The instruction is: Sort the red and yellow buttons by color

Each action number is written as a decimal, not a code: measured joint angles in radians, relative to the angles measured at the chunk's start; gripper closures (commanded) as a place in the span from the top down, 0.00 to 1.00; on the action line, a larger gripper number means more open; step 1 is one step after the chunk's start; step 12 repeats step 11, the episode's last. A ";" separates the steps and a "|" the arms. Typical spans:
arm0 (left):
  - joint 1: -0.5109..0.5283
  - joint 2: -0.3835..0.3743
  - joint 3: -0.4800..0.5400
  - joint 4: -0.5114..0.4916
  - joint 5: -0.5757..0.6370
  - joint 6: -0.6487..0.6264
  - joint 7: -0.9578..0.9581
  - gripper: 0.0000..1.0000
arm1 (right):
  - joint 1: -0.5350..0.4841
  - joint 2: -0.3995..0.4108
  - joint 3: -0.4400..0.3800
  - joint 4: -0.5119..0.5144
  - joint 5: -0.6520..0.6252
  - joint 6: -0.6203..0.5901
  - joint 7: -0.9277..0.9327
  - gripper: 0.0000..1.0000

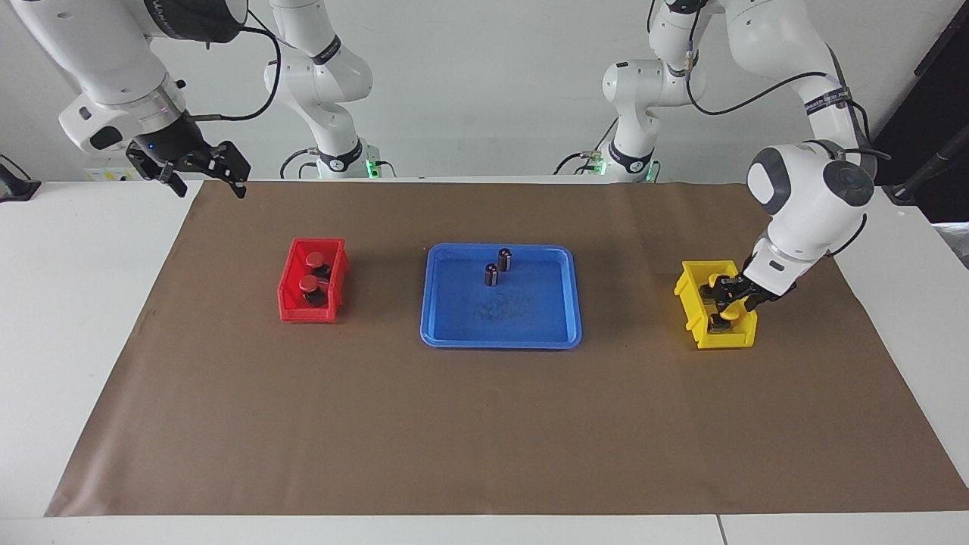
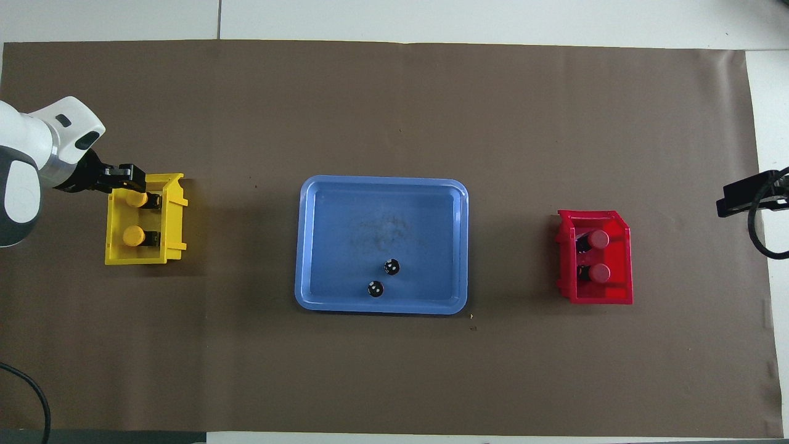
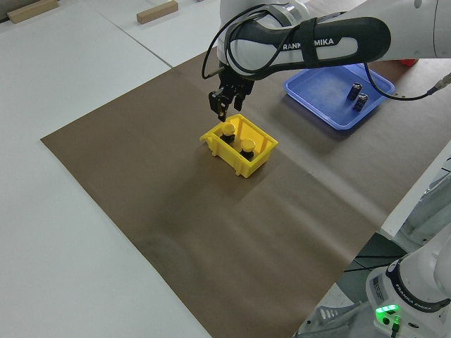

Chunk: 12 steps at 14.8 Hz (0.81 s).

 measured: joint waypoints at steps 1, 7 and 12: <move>-0.004 -0.001 -0.006 0.045 0.000 -0.050 0.000 1.00 | 0.000 0.000 0.000 0.000 0.000 0.000 0.000 1.00; -0.041 -0.045 -0.021 0.312 0.000 -0.393 0.000 1.00 | 0.000 0.000 0.000 0.000 0.000 0.000 0.000 1.00; -0.041 -0.087 -0.021 0.372 -0.001 -0.498 0.000 1.00 | 0.000 0.000 0.000 0.000 0.000 0.000 0.000 1.00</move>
